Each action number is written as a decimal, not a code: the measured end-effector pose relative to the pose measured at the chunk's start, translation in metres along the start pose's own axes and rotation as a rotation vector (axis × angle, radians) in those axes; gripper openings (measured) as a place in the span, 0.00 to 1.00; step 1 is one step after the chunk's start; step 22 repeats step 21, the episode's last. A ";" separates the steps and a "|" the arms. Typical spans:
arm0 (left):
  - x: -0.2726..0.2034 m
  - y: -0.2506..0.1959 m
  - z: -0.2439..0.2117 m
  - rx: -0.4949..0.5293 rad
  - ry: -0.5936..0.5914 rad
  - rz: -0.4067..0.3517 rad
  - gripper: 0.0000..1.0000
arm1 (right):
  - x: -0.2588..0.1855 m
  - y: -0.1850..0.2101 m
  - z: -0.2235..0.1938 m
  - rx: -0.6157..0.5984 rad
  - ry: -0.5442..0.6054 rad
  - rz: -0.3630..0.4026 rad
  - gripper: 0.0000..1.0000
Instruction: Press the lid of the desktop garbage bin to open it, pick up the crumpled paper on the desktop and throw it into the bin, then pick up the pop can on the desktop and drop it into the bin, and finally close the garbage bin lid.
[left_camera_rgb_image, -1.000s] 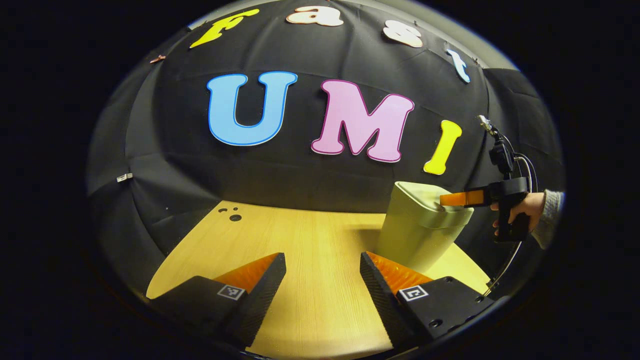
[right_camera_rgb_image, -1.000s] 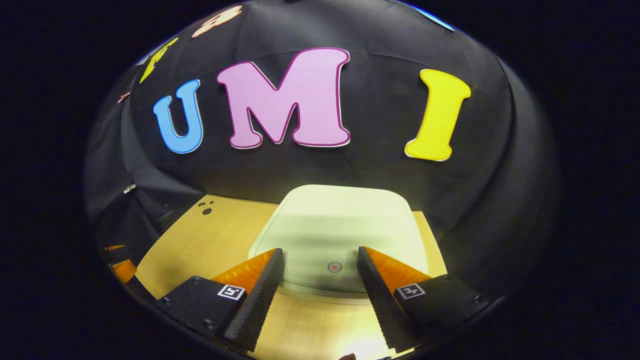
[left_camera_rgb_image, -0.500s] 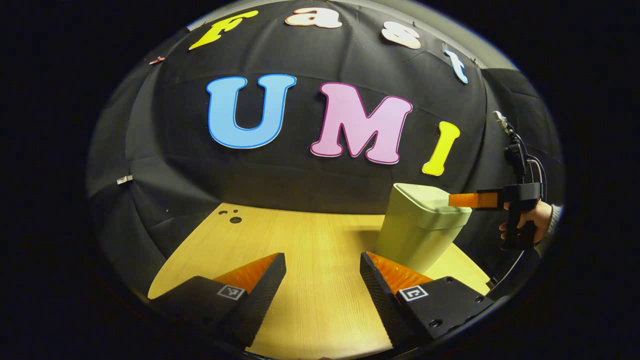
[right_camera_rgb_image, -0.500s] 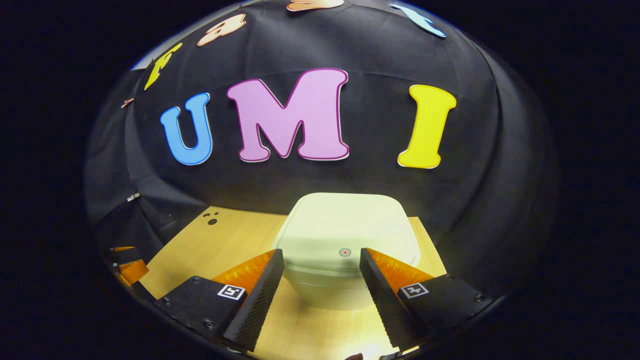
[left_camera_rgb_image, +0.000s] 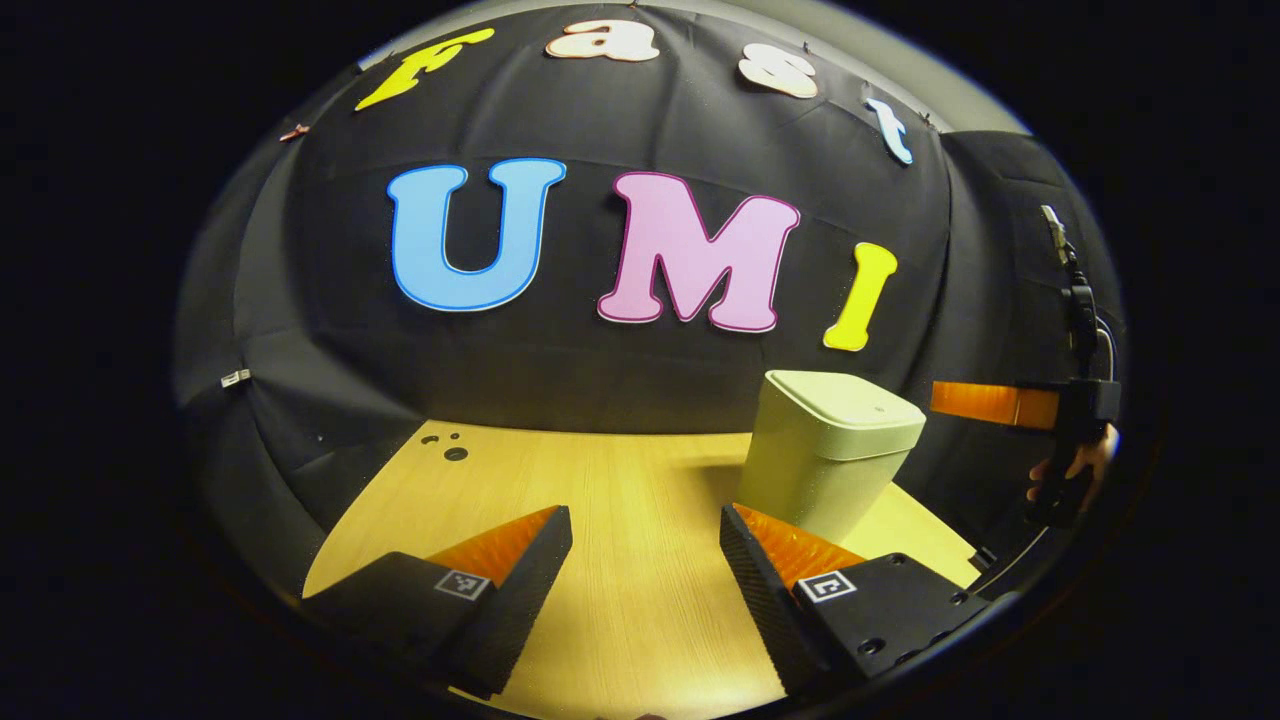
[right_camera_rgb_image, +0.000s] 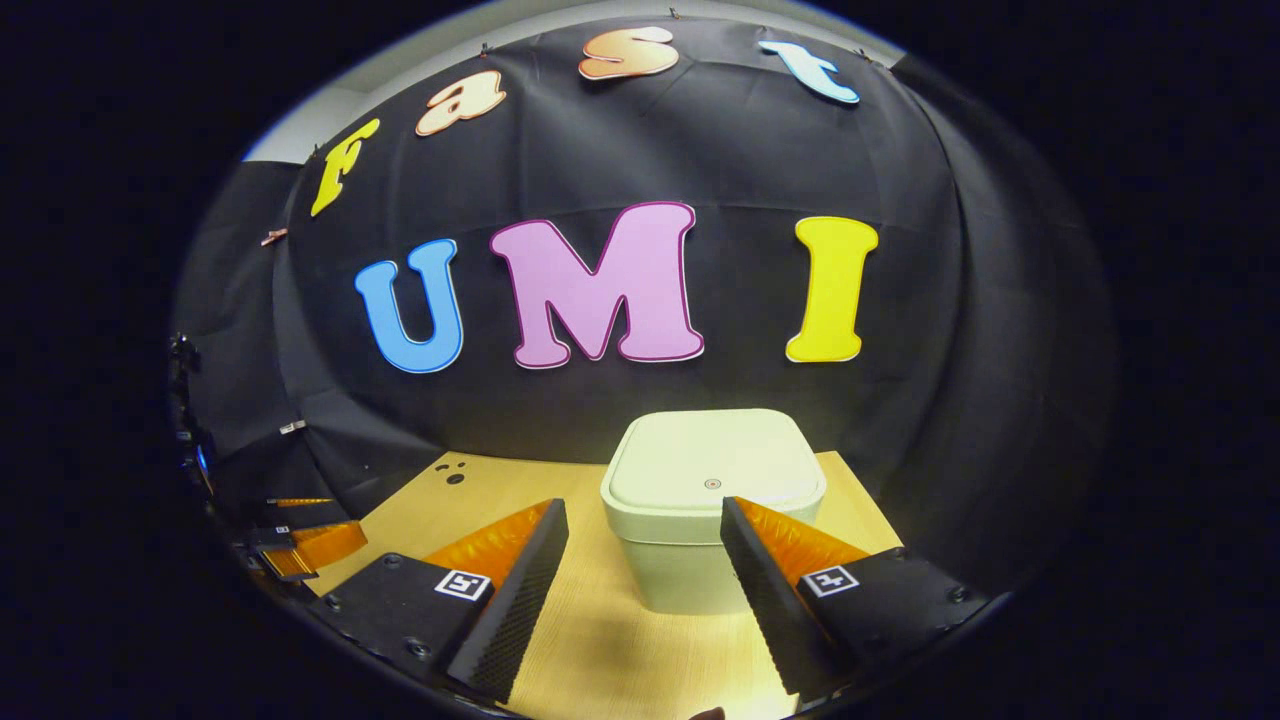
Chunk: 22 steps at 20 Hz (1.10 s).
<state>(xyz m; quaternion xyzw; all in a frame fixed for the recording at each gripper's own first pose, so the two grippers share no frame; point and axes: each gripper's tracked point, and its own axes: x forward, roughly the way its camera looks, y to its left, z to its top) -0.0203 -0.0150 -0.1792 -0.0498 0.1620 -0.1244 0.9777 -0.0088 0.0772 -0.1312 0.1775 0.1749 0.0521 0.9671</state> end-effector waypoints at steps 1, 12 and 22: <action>0.000 0.001 0.000 0.003 -0.002 -0.004 0.96 | -0.007 0.002 -0.002 -0.004 -0.012 -0.004 0.97; 0.003 0.016 -0.007 -0.012 0.009 -0.046 0.96 | -0.035 0.035 -0.017 -0.059 -0.041 -0.016 0.97; 0.001 0.036 -0.015 -0.034 0.019 -0.029 0.96 | -0.033 0.055 -0.015 -0.104 -0.055 0.000 0.97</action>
